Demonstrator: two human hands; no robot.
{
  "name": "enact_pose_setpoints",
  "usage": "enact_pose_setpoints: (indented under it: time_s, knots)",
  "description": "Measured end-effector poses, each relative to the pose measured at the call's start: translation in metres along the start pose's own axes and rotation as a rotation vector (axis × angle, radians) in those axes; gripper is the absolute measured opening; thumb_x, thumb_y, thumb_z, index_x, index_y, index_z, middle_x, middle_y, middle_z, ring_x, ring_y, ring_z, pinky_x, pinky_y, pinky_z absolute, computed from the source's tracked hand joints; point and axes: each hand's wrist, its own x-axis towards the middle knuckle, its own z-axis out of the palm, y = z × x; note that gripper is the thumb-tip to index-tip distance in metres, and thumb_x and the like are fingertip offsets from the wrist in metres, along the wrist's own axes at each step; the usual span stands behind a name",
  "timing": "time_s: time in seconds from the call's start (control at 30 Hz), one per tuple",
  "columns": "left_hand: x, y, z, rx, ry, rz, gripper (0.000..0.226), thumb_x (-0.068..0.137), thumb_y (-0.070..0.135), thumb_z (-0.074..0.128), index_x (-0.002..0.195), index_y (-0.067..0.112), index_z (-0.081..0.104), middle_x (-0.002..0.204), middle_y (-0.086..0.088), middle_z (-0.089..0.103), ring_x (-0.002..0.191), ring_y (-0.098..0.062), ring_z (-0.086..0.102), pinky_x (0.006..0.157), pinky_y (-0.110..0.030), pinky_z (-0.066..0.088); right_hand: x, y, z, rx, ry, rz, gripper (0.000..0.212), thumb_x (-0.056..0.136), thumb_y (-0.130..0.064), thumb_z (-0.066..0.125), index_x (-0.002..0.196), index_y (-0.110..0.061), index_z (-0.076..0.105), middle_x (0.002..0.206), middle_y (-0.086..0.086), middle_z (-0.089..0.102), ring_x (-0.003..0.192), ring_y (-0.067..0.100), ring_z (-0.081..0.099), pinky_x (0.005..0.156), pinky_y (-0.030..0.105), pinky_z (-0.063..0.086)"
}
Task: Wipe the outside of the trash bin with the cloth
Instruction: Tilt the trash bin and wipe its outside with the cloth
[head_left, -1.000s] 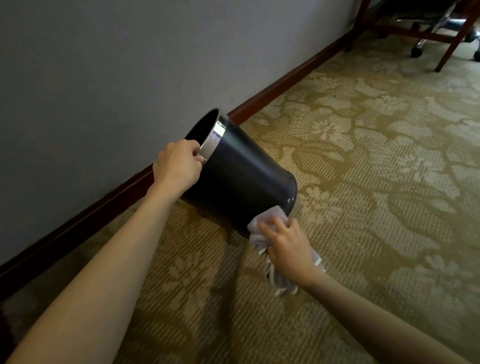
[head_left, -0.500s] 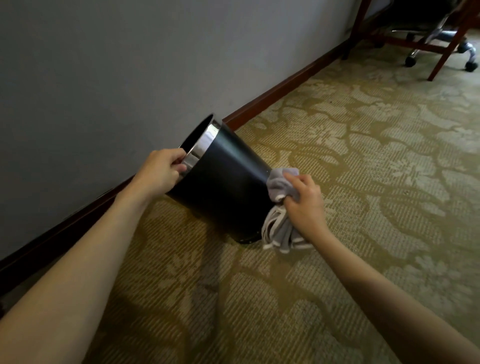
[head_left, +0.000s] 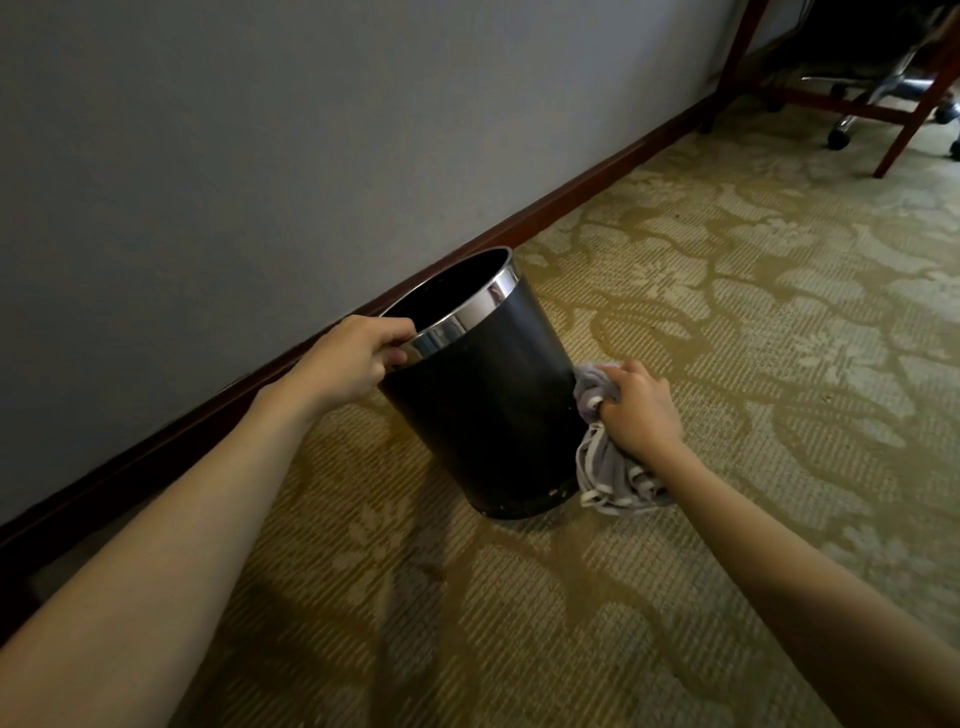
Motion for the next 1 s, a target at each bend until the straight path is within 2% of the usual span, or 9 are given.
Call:
enact_pose_setpoints:
  time_s: [0.13, 0.23, 0.4, 0.53, 0.63, 0.73, 0.87, 0.93, 1.0]
  knots:
    - [0.011, 0.008, 0.005, 0.026, 0.026, -0.01, 0.034, 0.085, -0.005, 0.053, 0.07, 0.025, 0.049, 0.07, 0.015, 0.057, 0.073, 0.013, 0.055, 0.058, -0.027, 0.043, -0.023, -0.011, 0.001, -0.021, 0.141, -0.143, 0.044, 0.087, -0.013, 0.048, 0.13, -0.022, 0.055, 0.12, 0.003, 0.05, 0.094, 0.033, 0.041, 0.077, 0.041, 0.04]
    - [0.017, 0.013, 0.005, 0.008, 0.036, -0.013, 0.035, 0.085, -0.005, 0.053, 0.068, 0.024, 0.046, 0.068, 0.014, 0.056, 0.069, 0.012, 0.054, 0.06, -0.028, 0.042, -0.037, -0.015, 0.004, -0.059, 0.203, -0.256, 0.042, 0.085, -0.011, 0.051, 0.125, -0.02, 0.06, 0.116, 0.003, 0.054, 0.086, 0.028, 0.039, 0.069, 0.039, 0.042]
    - [0.02, 0.027, 0.009, 0.007, 0.01, 0.004, 0.036, 0.088, 0.003, 0.053, 0.072, 0.035, 0.053, 0.074, 0.019, 0.057, 0.07, 0.0, 0.055, 0.063, -0.034, 0.045, -0.042, 0.007, 0.002, -0.419, 0.086, -0.282, 0.024, 0.083, -0.016, 0.053, 0.106, -0.016, 0.062, 0.106, 0.006, 0.055, 0.086, 0.029, 0.044, 0.065, 0.038, 0.039]
    - [0.028, 0.037, 0.013, 0.008, -0.008, -0.019, 0.033, 0.088, 0.004, 0.052, 0.077, 0.035, 0.058, 0.077, 0.011, 0.061, 0.079, -0.01, 0.06, 0.072, -0.044, 0.053, -0.042, 0.02, 0.001, -0.479, 0.0, -0.259, 0.022, 0.084, -0.02, 0.052, 0.105, -0.02, 0.061, 0.106, 0.003, 0.049, 0.087, 0.026, 0.042, 0.067, 0.035, 0.037]
    - [0.026, 0.037, 0.012, -0.03, -0.012, -0.041, 0.04, 0.087, -0.001, 0.05, 0.077, 0.037, 0.059, 0.079, 0.018, 0.063, 0.08, 0.002, 0.06, 0.068, -0.034, 0.051, -0.045, 0.012, 0.004, -0.402, 0.102, -0.293, 0.023, 0.078, -0.013, 0.059, 0.1, -0.019, 0.065, 0.098, 0.006, 0.054, 0.079, 0.028, 0.043, 0.058, 0.035, 0.032]
    - [0.02, 0.034, 0.008, -0.031, -0.004, -0.047, 0.044, 0.088, -0.004, 0.05, 0.071, 0.036, 0.054, 0.075, 0.027, 0.059, 0.073, 0.012, 0.055, 0.063, -0.026, 0.04, -0.051, 0.01, 0.01, -0.382, 0.156, -0.344, 0.019, 0.074, -0.01, 0.064, 0.091, -0.017, 0.065, 0.091, 0.006, 0.056, 0.074, 0.028, 0.043, 0.058, 0.034, 0.03]
    - [0.014, 0.035, 0.008, -0.01, -0.02, -0.039, 0.038, 0.089, 0.0, 0.052, 0.074, 0.035, 0.057, 0.076, 0.015, 0.061, 0.075, 0.004, 0.058, 0.066, -0.033, 0.049, -0.049, 0.028, 0.012, -0.474, -0.105, -0.241, 0.021, 0.088, -0.026, 0.051, 0.108, -0.024, 0.06, 0.107, 0.001, 0.047, 0.093, 0.026, 0.042, 0.076, 0.034, 0.037]
    - [0.013, 0.041, 0.009, 0.004, -0.01, -0.021, 0.036, 0.088, -0.002, 0.052, 0.075, 0.031, 0.057, 0.076, 0.01, 0.061, 0.075, 0.001, 0.058, 0.07, -0.037, 0.052, -0.05, 0.032, 0.013, -0.43, -0.123, -0.178, 0.028, 0.09, -0.025, 0.049, 0.116, -0.024, 0.059, 0.111, 0.0, 0.047, 0.095, 0.028, 0.042, 0.076, 0.033, 0.037]
    - [0.012, 0.045, 0.01, 0.009, -0.001, -0.016, 0.037, 0.087, -0.005, 0.051, 0.074, 0.029, 0.055, 0.075, 0.009, 0.06, 0.075, 0.008, 0.057, 0.069, -0.037, 0.052, -0.052, 0.025, 0.014, -0.237, -0.061, -0.137, 0.034, 0.088, -0.022, 0.051, 0.121, -0.024, 0.057, 0.114, 0.002, 0.048, 0.097, 0.031, 0.045, 0.079, 0.038, 0.042]
